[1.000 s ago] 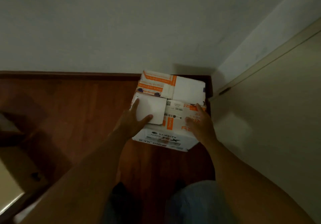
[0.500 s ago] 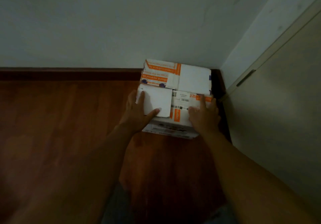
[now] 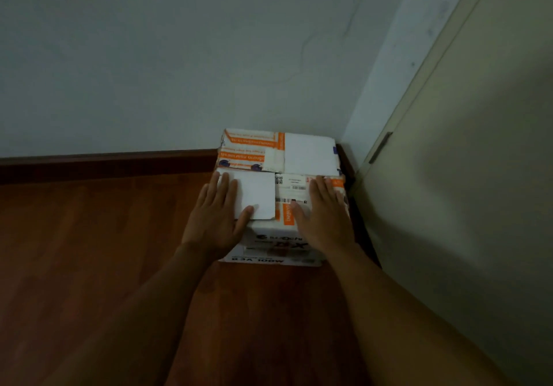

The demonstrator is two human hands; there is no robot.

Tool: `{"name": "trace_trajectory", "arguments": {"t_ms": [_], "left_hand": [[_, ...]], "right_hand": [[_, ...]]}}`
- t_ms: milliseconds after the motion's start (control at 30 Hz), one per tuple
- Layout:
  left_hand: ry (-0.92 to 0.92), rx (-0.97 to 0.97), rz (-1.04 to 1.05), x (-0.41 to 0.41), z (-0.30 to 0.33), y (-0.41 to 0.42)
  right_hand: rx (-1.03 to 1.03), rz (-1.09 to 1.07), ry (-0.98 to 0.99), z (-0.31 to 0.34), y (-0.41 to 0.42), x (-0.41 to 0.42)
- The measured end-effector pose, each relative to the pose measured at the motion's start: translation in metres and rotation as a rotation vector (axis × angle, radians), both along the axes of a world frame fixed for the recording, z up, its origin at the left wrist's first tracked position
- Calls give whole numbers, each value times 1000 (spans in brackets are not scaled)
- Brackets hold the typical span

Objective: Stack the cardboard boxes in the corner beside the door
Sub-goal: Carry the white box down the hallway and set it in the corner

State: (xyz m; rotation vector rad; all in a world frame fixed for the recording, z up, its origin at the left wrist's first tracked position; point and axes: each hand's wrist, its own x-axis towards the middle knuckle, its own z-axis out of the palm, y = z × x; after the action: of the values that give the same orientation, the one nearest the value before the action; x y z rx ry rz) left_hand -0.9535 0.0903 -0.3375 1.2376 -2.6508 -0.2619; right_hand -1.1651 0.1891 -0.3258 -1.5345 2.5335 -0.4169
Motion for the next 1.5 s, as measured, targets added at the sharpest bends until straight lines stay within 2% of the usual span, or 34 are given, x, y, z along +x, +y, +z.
{"name": "trace_trajectory", "arguments": {"t_ms": [267, 1000, 1133, 1300, 1433, 1500], "left_hand": [[64, 58, -93, -71, 0, 15], [101, 8, 52, -130, -11, -12], [112, 32, 48, -130, -11, -10], [131, 27, 43, -126, -9, -11], [222, 48, 1, -106, -1, -4], [261, 50, 26, -85, 7, -3]], "right_hand": [[80, -113, 17, -2, 27, -62], [-19, 20, 164, -6, -23, -124], [10, 40, 123, 4, -24, -127], [21, -15, -34, 20, -27, -110], [66, 4, -55, 49, -30, -87], [14, -4, -86, 65, -42, -74]]}}
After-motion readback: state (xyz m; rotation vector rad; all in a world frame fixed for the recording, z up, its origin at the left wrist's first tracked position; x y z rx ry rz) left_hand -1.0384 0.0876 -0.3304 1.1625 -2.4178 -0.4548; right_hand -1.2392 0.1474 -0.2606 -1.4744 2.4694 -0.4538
